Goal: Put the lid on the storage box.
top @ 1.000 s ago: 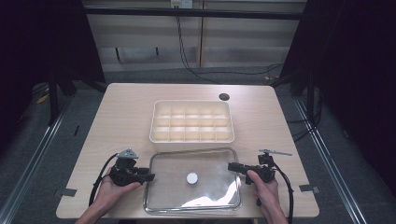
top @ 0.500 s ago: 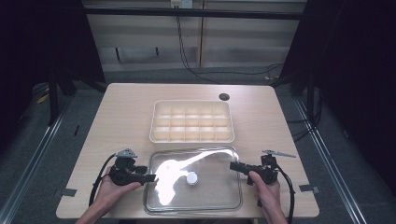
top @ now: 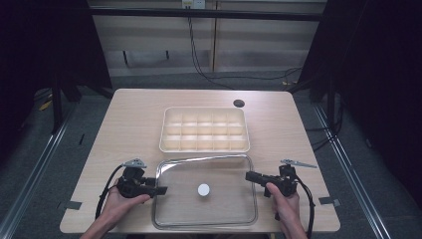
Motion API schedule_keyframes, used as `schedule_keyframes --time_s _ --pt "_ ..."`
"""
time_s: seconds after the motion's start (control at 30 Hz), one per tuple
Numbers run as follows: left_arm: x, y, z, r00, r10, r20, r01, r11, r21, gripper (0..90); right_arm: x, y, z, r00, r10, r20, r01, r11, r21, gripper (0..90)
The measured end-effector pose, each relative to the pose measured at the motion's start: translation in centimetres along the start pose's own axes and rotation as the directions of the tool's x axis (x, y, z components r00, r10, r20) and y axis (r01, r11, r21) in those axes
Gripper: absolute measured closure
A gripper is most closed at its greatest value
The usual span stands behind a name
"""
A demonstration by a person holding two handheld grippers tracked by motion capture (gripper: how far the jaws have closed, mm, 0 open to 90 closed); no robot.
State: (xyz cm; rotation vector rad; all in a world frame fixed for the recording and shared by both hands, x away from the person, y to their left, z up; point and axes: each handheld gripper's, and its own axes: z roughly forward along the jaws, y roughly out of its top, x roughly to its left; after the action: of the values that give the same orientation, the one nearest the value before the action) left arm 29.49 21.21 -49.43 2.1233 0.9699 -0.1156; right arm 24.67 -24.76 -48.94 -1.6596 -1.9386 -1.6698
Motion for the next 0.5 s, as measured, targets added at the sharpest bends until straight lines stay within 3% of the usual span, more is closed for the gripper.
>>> schedule_keyframes --time_s 0.23,0.5 --pt "0.0 0.1 -0.3 1.0 -0.005 0.003 0.005 0.9999 -0.011 44.1 -0.2 0.0 0.2 0.9998 -0.004 0.022 0.004 1.0 0.01 73.3" --pt "-0.4 0.4 -1.5 0.9998 0.021 0.006 -0.02 0.9956 -0.091 50.0 -0.1 0.0 0.3 0.9991 -0.007 0.042 0.006 1.0 0.014 73.0"
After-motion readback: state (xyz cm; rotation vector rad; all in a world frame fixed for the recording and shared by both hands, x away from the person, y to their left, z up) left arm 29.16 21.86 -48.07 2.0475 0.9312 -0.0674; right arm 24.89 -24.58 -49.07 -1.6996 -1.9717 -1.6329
